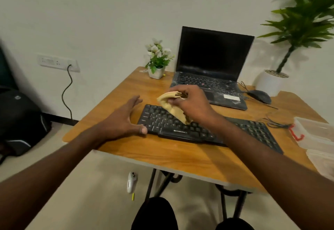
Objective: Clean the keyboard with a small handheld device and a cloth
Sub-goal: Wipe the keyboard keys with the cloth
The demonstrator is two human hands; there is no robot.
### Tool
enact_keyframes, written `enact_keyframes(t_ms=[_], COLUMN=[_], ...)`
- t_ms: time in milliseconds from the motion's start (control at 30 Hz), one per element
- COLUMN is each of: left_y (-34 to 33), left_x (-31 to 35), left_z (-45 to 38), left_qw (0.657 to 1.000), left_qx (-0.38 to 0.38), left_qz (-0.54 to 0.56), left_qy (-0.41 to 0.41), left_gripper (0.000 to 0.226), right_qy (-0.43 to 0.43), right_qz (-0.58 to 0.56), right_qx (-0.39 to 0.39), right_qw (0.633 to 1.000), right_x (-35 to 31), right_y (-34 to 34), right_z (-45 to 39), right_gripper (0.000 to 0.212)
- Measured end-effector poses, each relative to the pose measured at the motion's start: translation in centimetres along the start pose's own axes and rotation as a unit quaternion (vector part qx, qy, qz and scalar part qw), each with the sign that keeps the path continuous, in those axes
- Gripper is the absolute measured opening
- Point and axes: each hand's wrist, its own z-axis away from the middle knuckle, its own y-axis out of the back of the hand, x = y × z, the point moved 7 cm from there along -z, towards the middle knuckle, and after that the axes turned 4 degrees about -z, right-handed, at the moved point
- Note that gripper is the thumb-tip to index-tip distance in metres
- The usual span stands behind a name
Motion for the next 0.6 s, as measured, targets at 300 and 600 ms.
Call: enact_keyframes(t_ms=[300, 600], left_y=[-0.4, -0.3], left_x=[-1.1, -0.3], left_z=[-2.4, -2.1], left_qw=[0.991, 0.992], left_qx=[-0.007, -0.008], left_qz=[-0.131, -0.12], left_qy=[0.038, 0.044], left_gripper=[0.149, 0.139], right_qy=[0.061, 0.082], right_qz=[0.137, 0.231], right_qx=[-0.14, -0.19], right_qw=[0.979, 0.951], right_x=[-0.1, 0.3], right_y=[-7.4, -8.2], right_z=[-6.1, -6.8], right_gripper=[0.026, 0.028])
